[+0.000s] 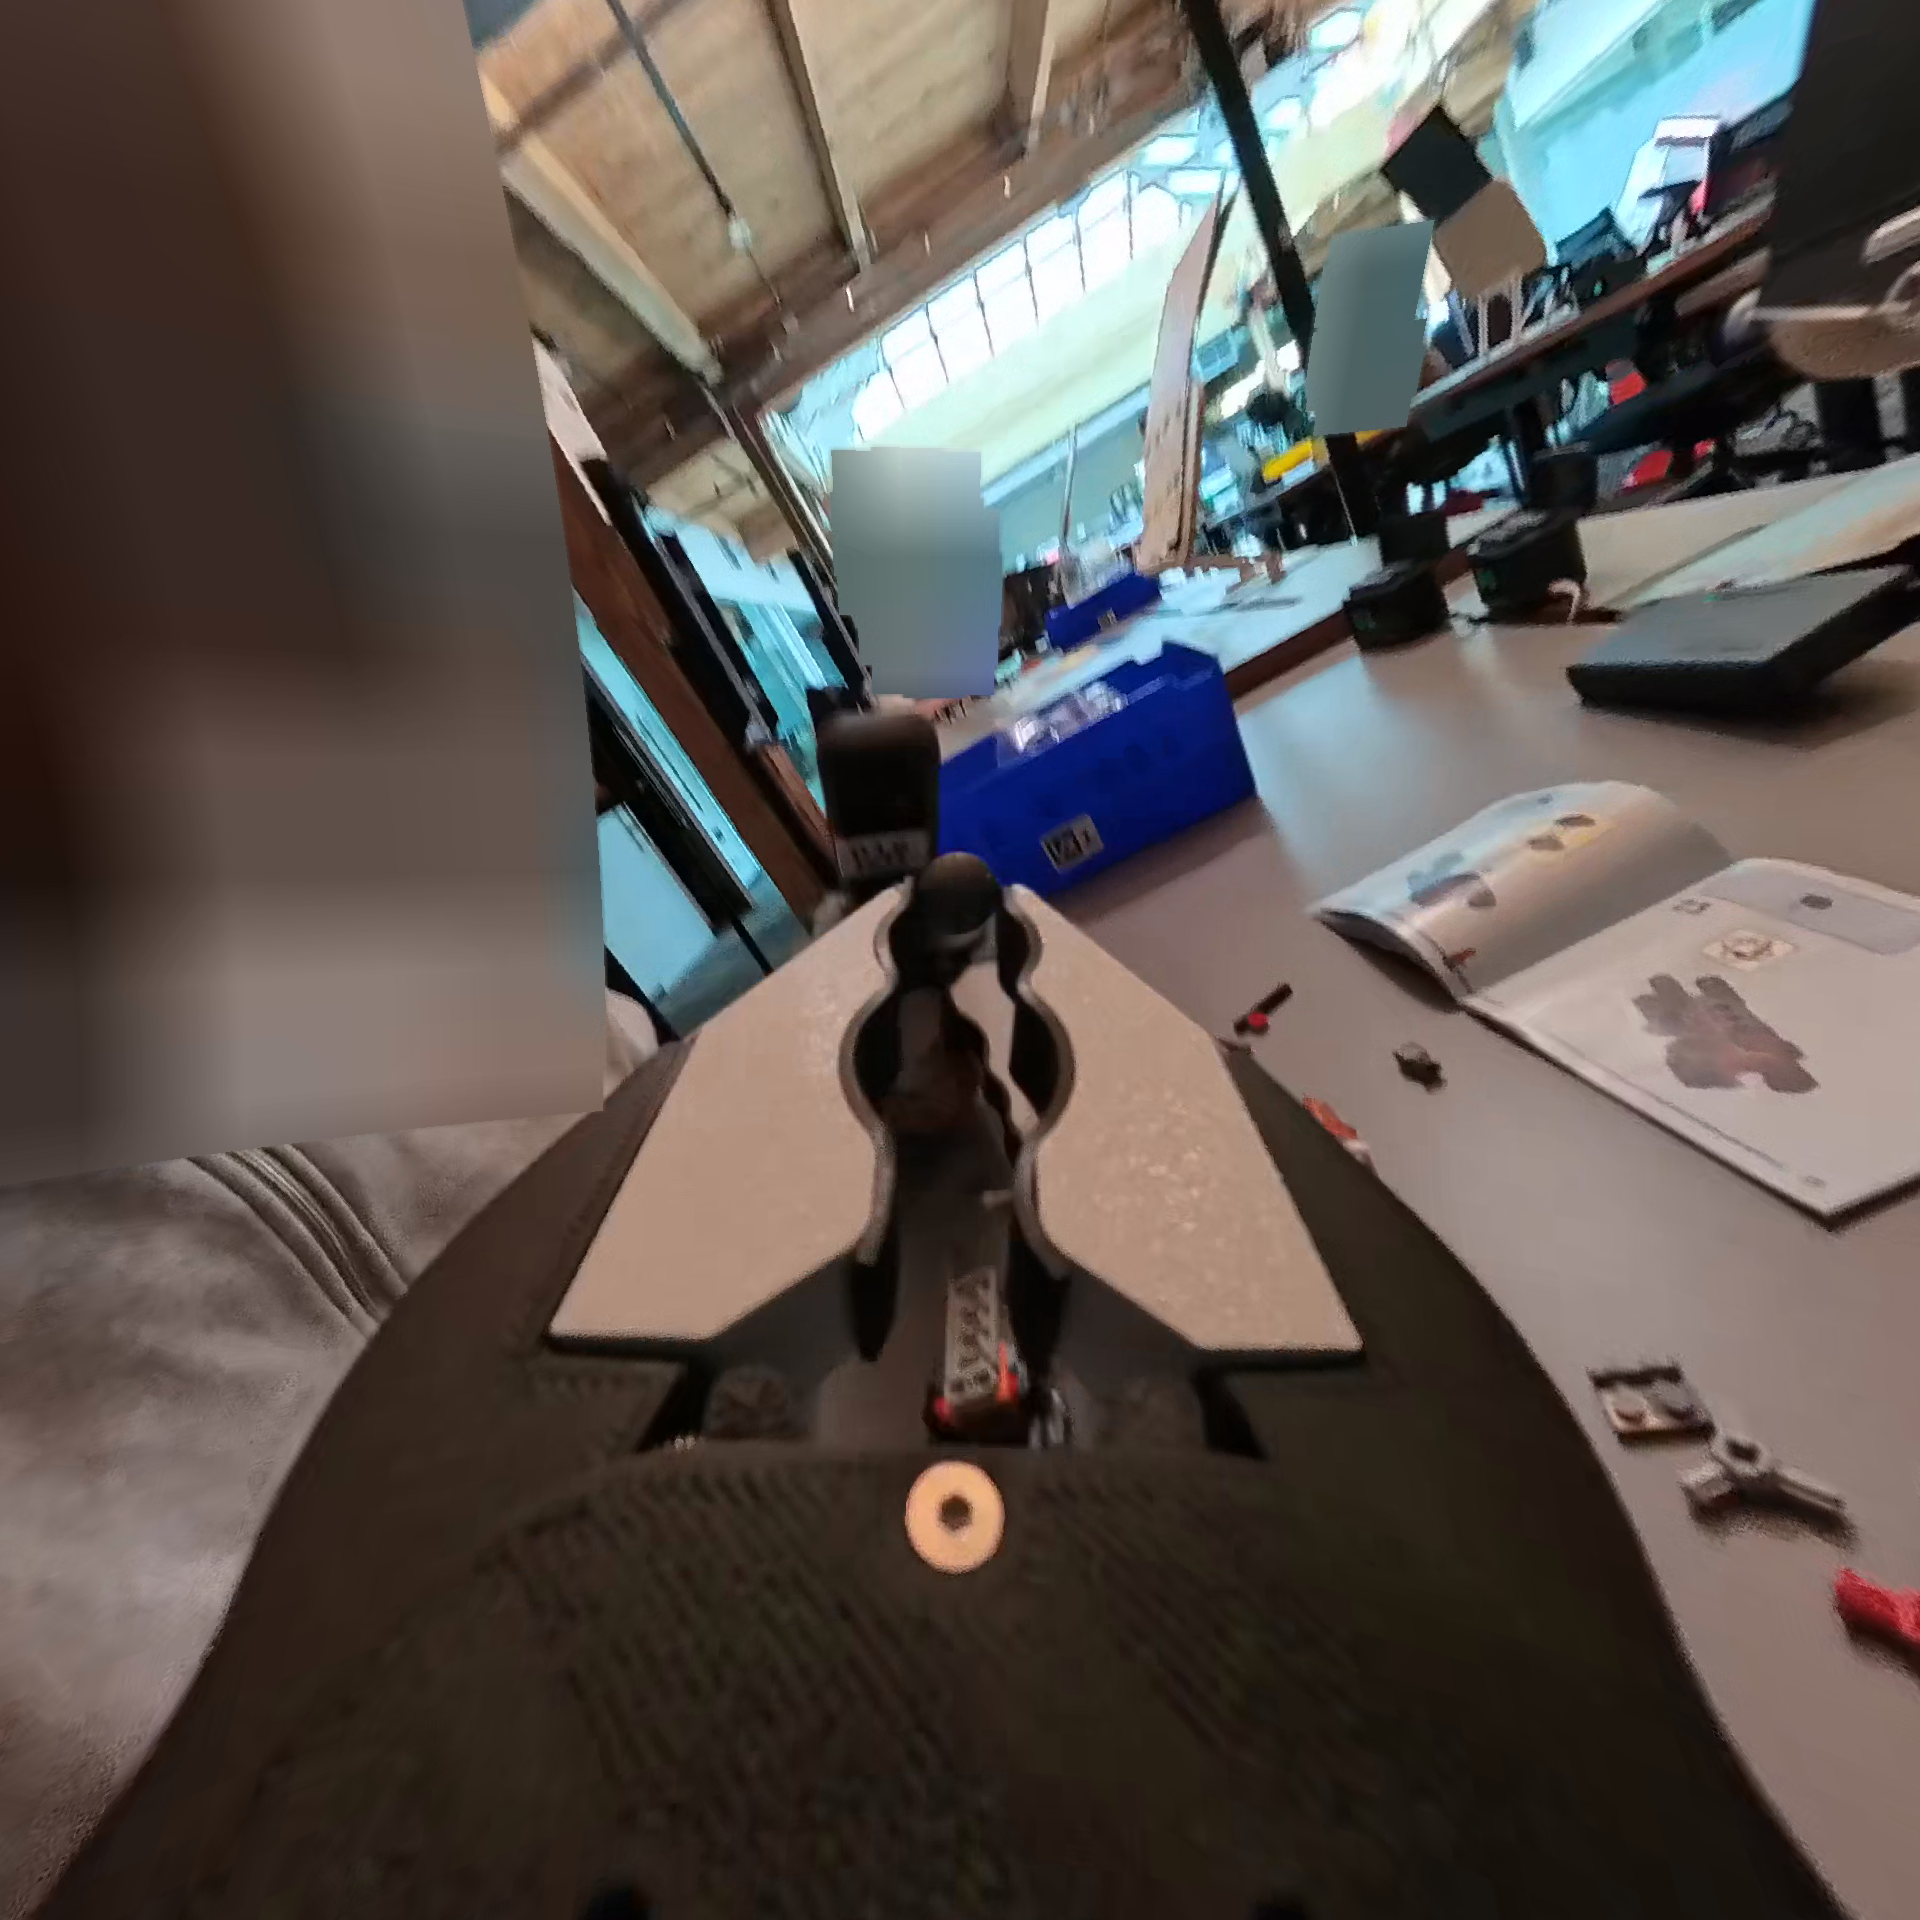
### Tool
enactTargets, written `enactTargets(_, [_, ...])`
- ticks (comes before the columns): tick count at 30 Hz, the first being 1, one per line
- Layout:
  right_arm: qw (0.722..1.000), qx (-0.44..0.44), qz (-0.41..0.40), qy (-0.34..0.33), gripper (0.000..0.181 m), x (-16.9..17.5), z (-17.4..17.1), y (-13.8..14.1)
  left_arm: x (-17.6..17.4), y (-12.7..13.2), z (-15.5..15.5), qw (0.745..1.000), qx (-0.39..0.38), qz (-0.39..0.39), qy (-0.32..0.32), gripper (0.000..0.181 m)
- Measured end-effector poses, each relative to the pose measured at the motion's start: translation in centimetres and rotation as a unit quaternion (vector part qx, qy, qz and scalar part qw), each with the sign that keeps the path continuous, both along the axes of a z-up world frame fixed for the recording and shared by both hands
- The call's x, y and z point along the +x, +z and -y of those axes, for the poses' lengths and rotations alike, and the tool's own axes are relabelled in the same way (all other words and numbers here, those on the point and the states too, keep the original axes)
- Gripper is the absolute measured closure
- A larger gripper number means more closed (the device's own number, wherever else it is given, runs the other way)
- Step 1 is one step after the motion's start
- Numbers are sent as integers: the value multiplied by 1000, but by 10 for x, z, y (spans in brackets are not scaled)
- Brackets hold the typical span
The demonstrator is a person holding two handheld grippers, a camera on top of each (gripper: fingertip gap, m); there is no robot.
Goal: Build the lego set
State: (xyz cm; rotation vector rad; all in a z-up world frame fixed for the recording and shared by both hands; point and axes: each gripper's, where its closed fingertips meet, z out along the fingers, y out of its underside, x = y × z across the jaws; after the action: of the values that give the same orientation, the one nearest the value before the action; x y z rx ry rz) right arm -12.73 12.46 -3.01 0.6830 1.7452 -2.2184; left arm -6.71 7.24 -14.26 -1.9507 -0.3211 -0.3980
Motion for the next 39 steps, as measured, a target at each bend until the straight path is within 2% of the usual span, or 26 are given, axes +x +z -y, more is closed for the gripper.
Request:
enactTargets(5, [986, 152, -65, 26, 169, 24, 19, -40, 0, -4, -2, 1000, -16, -15, 2, 135])
enactTargets(9, [975, 194, -82, 72, 168, 42, 35, -57, 0, -7, -3, 999, -28, -27, 3, 135])
enactTargets(12, [969, 221, -86, 76, 168, 45, 37, -67, 0, -8, -4, 999, -31, -28, 2, 135])
enactTargets(20, [971, 214, -82, 62, 168, 47, 28, -69, 0, -8, -4, 999, -28, -28, 2, 135])
enactTargets(30, [965, 237, -85, 72, 168, 52, 33, -80, 0, -7, -3, 999, -24, -24, 1, 135])
enactTargets(39, [972, 206, -88, 76, 168, 54, 33, -69, 2, -8, -4, 999, -28, -28, -4, 135])
